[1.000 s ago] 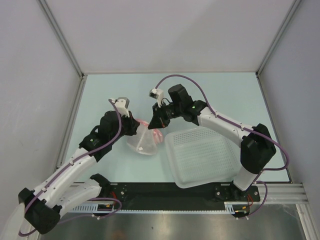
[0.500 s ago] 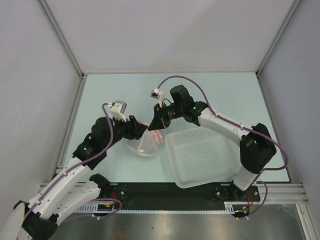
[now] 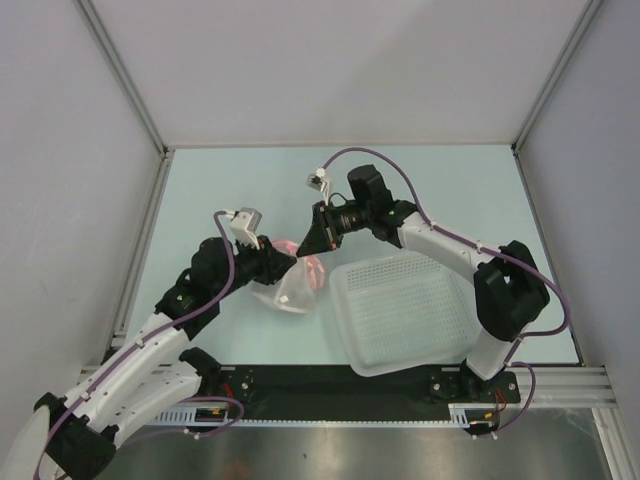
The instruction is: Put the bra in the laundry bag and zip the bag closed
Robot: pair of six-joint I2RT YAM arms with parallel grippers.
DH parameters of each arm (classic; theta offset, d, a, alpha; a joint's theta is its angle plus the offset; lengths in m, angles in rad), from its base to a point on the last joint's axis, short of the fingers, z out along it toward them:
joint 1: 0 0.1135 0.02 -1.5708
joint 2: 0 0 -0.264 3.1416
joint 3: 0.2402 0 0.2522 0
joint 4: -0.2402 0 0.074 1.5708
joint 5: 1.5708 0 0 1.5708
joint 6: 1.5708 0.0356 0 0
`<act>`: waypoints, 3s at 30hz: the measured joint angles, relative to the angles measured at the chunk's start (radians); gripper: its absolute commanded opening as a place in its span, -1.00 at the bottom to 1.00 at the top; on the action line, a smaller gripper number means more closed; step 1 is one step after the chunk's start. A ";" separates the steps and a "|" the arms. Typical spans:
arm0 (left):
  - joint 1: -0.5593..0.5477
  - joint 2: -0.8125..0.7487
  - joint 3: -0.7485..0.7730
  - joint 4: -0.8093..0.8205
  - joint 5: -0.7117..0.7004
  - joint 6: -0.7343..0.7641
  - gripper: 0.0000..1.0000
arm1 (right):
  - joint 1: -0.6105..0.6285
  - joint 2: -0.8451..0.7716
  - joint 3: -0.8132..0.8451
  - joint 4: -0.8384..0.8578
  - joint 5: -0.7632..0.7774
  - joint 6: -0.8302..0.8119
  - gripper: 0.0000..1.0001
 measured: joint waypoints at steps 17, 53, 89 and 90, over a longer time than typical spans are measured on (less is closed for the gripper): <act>0.001 0.041 0.057 -0.056 -0.085 -0.006 -0.11 | 0.001 0.002 0.000 0.002 -0.008 0.003 -1.00; -0.021 0.122 0.243 -0.294 -0.227 0.048 -1.00 | 0.017 -0.010 0.056 -0.141 0.117 -0.381 -1.00; 0.050 0.124 0.165 -0.204 0.020 0.074 -0.99 | 0.160 -0.203 -0.170 0.064 0.468 -1.024 0.00; 0.050 0.124 0.164 -0.204 0.024 0.074 -1.00 | 0.166 -0.198 -0.167 0.069 0.467 -1.030 -0.07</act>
